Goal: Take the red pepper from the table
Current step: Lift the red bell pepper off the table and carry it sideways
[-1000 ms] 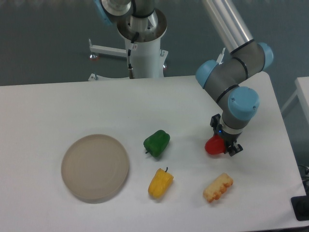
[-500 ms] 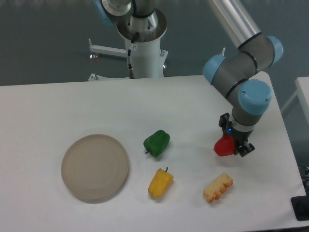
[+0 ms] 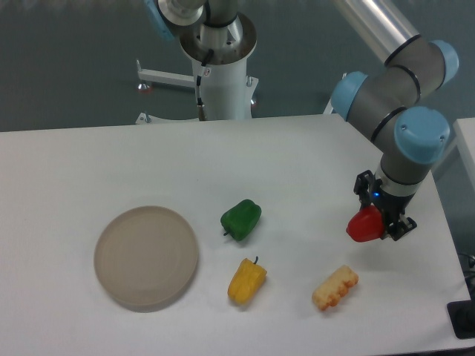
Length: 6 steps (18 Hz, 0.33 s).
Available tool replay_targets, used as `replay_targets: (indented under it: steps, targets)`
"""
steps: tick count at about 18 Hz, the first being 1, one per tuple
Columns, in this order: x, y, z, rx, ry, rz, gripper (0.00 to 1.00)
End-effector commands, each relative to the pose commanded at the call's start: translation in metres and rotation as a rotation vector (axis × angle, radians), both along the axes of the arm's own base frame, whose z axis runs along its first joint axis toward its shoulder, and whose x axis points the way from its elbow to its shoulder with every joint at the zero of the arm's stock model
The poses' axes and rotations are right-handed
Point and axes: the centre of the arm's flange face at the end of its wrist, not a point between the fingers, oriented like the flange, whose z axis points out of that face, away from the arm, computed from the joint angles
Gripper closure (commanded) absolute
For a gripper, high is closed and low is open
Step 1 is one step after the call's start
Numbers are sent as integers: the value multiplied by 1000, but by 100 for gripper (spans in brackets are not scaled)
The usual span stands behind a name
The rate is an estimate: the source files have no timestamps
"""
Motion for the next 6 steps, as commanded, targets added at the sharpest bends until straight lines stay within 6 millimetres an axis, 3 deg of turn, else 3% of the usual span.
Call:
replay_targets:
  steps: [6]
  targets:
    - [-1,0,2,10,-2,1,45]
